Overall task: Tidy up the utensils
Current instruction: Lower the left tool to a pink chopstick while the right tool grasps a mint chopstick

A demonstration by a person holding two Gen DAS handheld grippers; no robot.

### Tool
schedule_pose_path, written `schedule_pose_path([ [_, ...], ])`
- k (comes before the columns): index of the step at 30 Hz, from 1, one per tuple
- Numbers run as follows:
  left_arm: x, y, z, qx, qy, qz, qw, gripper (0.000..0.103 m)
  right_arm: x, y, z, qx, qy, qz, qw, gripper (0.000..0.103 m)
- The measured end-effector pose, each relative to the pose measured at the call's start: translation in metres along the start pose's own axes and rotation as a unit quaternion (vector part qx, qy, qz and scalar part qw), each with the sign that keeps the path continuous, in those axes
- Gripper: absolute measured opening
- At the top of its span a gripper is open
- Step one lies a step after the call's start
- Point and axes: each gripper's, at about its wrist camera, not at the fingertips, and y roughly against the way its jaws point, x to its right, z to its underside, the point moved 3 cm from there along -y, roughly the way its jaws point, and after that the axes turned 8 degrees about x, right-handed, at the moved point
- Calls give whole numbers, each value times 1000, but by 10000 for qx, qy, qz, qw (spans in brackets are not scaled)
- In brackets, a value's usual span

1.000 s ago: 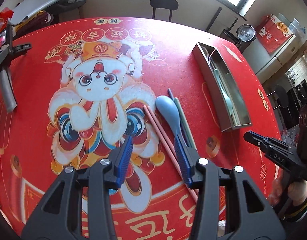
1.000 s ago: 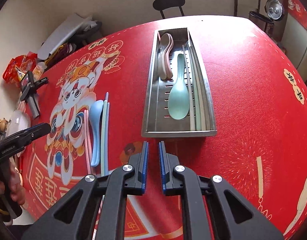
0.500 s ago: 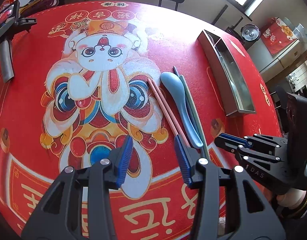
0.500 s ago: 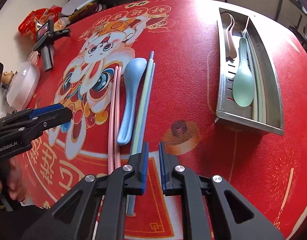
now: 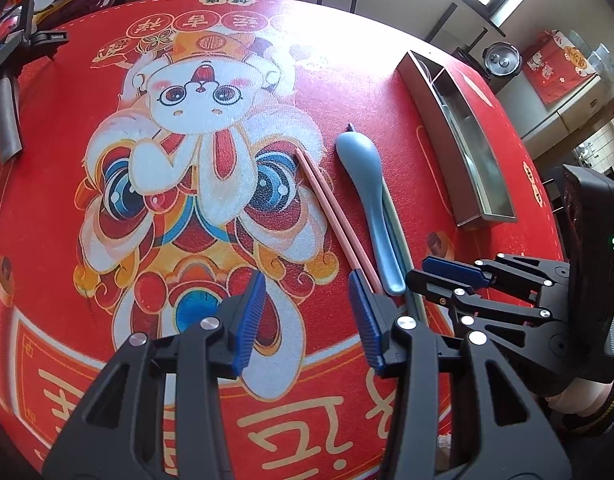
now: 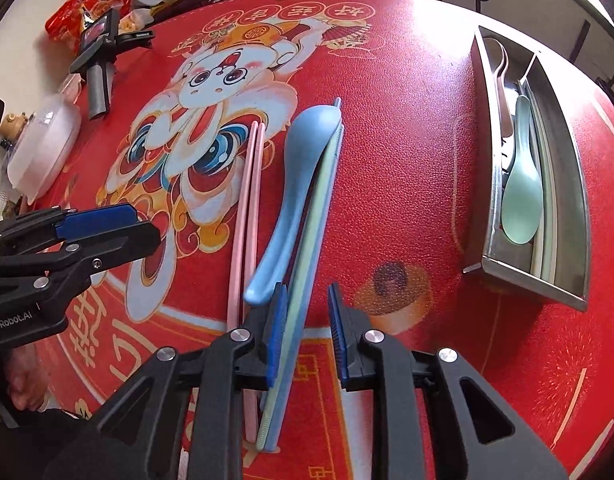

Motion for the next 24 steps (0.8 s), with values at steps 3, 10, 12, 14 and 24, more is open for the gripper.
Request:
schedule_pose_path([
  [3, 3, -5, 2, -89, -24, 45, 9999, 46, 5, 1, 2, 0, -83, 43, 10000, 9],
  [10, 23, -24, 6, -364, -348, 152, 9986, 46, 19, 5, 7, 55, -420, 47, 9991, 6],
  [12, 29, -30, 7, -425, -484, 131, 9978, 46, 23, 6, 9, 59, -528, 47, 9986, 6],
  [14, 34, -34, 8, -461, -604, 101, 9971, 46, 27, 5, 11, 35, -599, 77, 9982, 6],
  [24, 52, -48, 9, -493, -1071, -165, 9929, 45, 33, 8, 16, 69, -721, 101, 9973, 6],
])
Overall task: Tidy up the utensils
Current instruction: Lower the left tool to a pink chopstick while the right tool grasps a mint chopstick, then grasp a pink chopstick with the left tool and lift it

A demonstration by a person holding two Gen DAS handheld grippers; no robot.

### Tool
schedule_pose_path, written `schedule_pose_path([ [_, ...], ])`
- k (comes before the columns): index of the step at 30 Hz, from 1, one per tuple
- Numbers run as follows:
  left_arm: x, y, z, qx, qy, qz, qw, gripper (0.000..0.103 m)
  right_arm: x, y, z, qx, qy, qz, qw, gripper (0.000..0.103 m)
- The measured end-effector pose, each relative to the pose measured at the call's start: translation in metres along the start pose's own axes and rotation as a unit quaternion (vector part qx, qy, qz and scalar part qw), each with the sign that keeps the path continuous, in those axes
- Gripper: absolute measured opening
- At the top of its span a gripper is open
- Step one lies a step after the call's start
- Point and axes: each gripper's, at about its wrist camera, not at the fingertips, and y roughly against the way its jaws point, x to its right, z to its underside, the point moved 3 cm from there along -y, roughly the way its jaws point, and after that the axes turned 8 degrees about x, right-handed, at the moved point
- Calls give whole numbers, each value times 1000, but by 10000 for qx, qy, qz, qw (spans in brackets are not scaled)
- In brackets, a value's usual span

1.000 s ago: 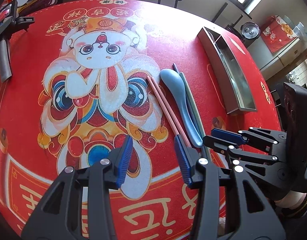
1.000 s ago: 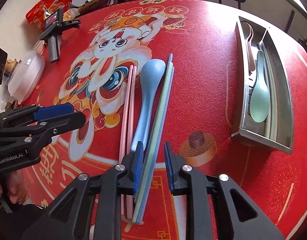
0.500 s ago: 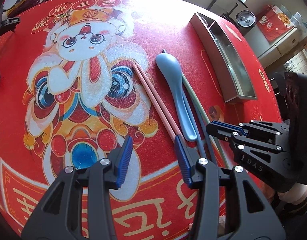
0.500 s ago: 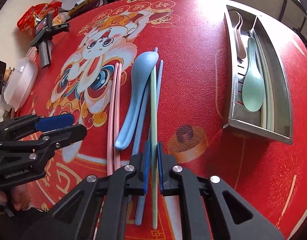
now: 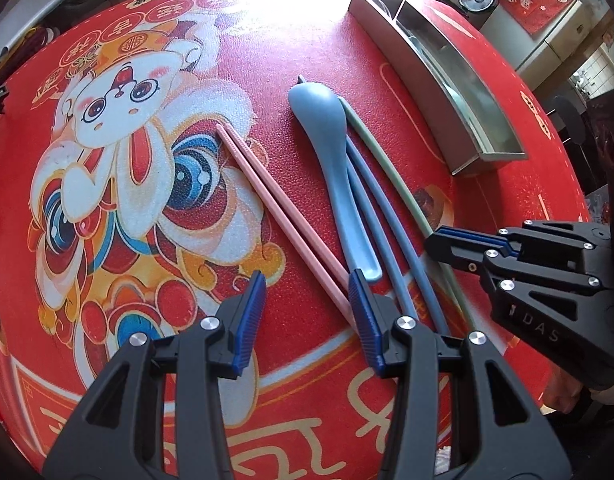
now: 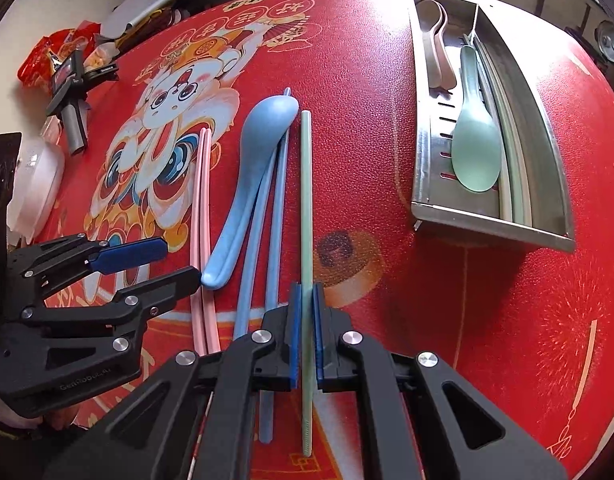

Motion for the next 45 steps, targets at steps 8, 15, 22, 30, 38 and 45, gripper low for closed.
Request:
schedule_pose_path([
  [8, 6, -4, -3, 9, -96, -242, 9997, 44, 0, 0, 0, -1, -10, -5, 10000, 6],
  [15, 4, -5, -4, -33, 16, -298, 9996, 38, 1, 0, 0, -2, -35, -23, 10000, 6],
  [22, 10, -11, -12, -102, -228, -587, 9980, 28, 2, 1, 0, -2, -29, -3, 10000, 6],
  [30, -6, -8, -13, -114, 136, -471, 9987, 16, 3, 2, 2, 1, -56, 13, 10000, 6],
  [38, -41, 0, -1, -75, 561, -335, 9978, 13, -1, 0, -2, -15, 112, 161, 9998, 6],
  [45, -50, 5, 6, 97, 593, -272, 9978, 13, -8, -5, -8, 14, 390, 406, 9984, 6],
])
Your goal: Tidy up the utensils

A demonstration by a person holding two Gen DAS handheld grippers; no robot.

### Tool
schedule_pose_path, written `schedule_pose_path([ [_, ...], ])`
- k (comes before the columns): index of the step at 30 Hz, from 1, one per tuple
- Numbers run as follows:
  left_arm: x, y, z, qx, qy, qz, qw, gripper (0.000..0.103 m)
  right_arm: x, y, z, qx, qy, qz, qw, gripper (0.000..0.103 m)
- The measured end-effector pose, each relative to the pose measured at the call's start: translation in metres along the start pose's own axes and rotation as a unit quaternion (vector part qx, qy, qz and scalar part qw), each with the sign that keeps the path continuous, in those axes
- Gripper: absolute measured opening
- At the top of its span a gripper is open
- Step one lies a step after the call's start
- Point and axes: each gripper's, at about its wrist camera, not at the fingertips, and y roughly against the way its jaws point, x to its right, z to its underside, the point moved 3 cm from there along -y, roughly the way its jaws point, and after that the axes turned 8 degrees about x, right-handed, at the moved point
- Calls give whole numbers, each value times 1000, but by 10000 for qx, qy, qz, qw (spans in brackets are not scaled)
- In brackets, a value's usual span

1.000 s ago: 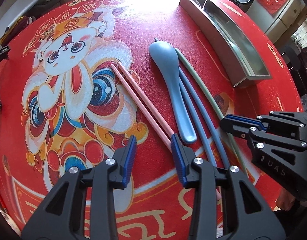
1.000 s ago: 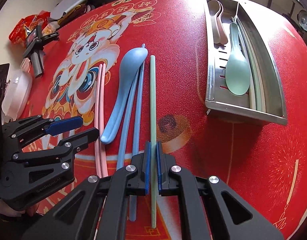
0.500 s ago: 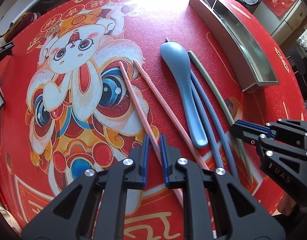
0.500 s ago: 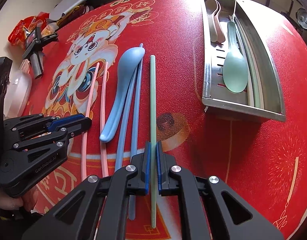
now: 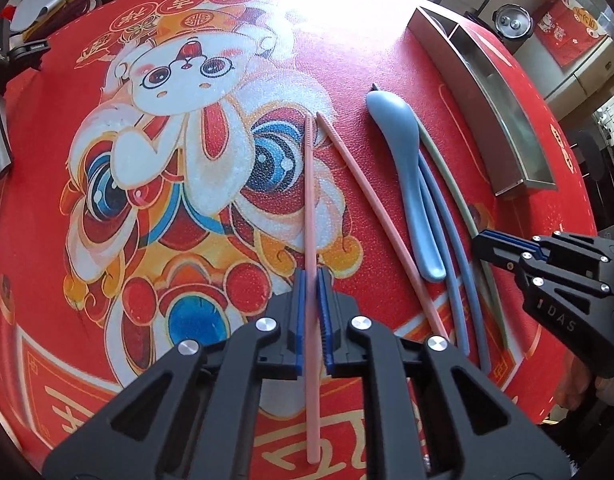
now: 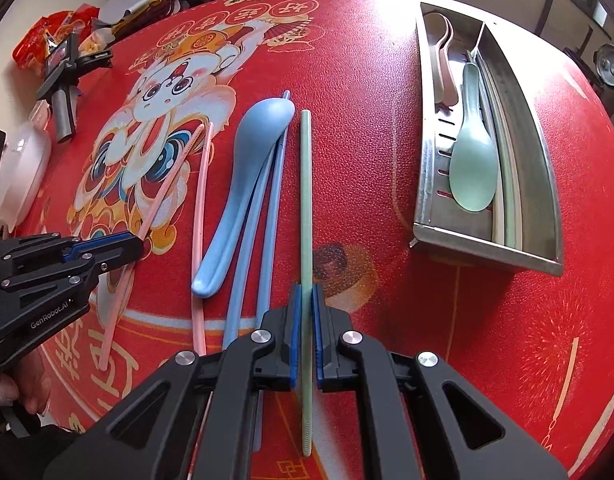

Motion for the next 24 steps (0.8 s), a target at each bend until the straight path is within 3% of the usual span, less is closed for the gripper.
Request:
schedule_pose_path([
  [13, 15, 2, 7, 208, -603, -260, 9976, 13, -3, 0, 1, 181, 204, 73, 9996, 6],
  [24, 14, 5, 11, 410, -609, -187, 9971, 13, -6, 4, 7, 216, 438, 125, 9987, 6],
])
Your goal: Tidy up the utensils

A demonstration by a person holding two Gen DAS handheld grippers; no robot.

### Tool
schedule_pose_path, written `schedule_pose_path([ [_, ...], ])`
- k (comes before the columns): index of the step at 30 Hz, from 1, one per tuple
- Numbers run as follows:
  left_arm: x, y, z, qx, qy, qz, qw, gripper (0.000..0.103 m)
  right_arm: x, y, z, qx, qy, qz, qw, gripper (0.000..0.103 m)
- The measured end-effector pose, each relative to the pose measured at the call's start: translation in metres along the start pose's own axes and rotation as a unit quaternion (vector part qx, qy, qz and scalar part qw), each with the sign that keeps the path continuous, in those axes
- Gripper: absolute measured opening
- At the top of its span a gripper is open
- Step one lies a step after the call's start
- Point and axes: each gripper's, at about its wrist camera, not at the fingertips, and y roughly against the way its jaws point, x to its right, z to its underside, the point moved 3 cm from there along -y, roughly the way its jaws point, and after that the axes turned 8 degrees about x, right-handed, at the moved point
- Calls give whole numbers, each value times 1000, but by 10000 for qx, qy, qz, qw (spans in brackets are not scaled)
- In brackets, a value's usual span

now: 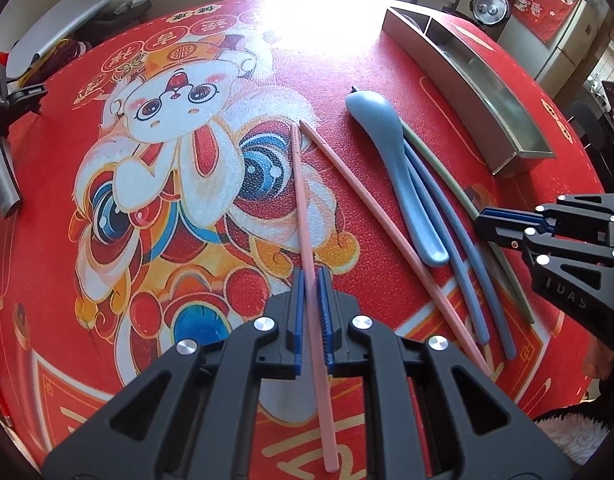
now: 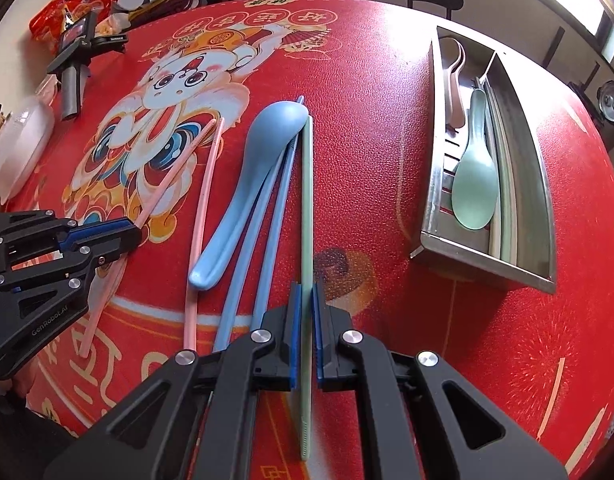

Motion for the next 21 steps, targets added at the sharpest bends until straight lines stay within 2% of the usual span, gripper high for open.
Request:
schedule_pose_path([
  [7, -5, 3, 2, -97, 135, 128, 9998, 10, 4, 3, 4, -69, -159, -90, 9998, 6],
  [12, -19, 6, 7, -176, 684, 486, 9963, 10, 8, 3, 6, -103, -351, -191, 9991, 6],
  [14, -27, 8, 11, -176, 873, 495, 9948, 10, 11, 4, 6, -119, -452, -251, 9986, 6],
  [18, -40, 16, 14, -62, 1202, 574, 9911, 10, 10, 5, 7, -168, -527, -273, 9981, 6],
  [21, -39, 27, 13, 117, 1169, 602, 9912, 10, 9, 8, 9, -162, -570, -374, 9975, 6],
])
